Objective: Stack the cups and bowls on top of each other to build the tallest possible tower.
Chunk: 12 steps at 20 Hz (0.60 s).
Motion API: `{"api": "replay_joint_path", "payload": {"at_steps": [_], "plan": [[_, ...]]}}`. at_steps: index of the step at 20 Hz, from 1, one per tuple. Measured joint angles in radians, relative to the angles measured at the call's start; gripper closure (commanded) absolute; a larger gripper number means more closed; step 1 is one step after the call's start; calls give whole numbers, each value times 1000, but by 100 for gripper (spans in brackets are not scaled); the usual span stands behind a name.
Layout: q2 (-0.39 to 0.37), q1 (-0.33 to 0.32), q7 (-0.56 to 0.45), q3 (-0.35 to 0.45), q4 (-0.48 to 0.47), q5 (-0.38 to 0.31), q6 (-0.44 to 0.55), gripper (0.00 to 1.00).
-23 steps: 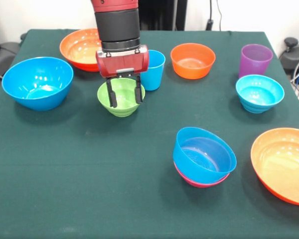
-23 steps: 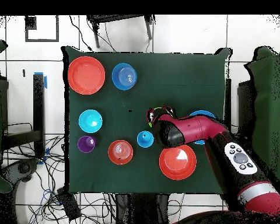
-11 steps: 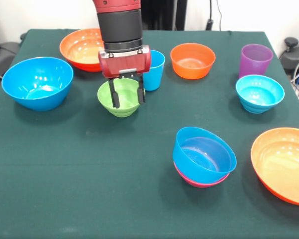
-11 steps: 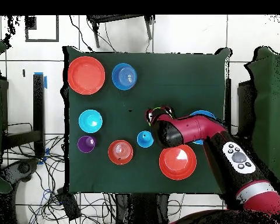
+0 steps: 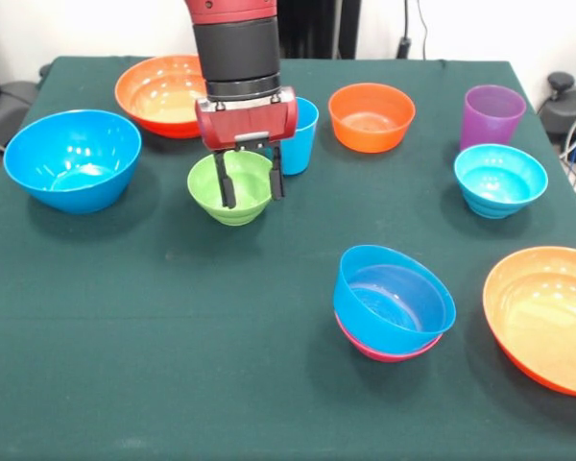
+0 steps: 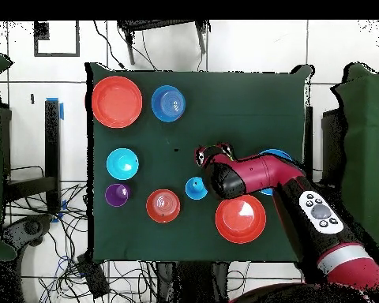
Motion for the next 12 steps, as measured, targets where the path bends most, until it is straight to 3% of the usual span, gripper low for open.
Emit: {"api": "replay_joint_path", "payload": {"at_steps": [7,12], "plan": [[-17,82,0,-75,0,-15,0,0],[-55,219,0,-173,1,-43,0,0]]}}
